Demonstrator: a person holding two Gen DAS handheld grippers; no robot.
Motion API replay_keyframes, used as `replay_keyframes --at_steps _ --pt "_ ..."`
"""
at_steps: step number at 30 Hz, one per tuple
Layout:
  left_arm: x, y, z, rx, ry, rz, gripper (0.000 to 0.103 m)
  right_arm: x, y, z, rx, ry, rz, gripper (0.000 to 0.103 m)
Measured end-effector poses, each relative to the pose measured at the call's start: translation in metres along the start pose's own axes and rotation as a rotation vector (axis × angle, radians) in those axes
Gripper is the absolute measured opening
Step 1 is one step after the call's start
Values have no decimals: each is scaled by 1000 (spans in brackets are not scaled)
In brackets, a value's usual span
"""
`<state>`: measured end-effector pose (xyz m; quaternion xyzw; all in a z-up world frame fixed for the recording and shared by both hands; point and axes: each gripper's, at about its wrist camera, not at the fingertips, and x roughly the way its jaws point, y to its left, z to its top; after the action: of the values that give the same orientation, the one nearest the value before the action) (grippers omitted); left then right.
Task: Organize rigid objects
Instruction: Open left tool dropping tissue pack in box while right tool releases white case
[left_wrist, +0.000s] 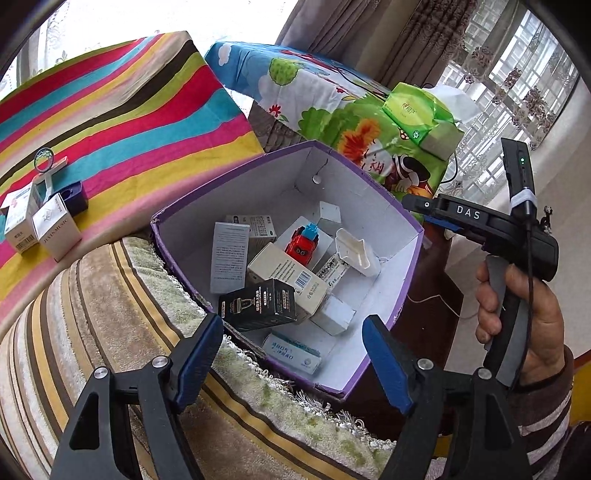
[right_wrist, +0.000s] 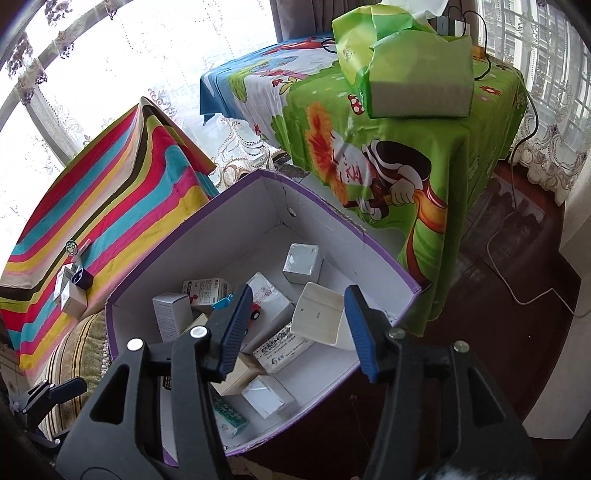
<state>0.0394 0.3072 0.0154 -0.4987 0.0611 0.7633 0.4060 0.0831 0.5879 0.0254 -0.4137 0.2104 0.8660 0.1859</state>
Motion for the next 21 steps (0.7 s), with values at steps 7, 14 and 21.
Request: replay_keyframes --at_steps 7,14,21 --pt "-3 8 0 -23 -7 -2 79 1 11 -1 -22 8 22 61" --pt "-12 26 1 -76 -37 3 79 2 33 -2 -76 20 56 65" --pt "-25 49 1 -133 -78 0 79 7 71 -10 -161 56 104 65"
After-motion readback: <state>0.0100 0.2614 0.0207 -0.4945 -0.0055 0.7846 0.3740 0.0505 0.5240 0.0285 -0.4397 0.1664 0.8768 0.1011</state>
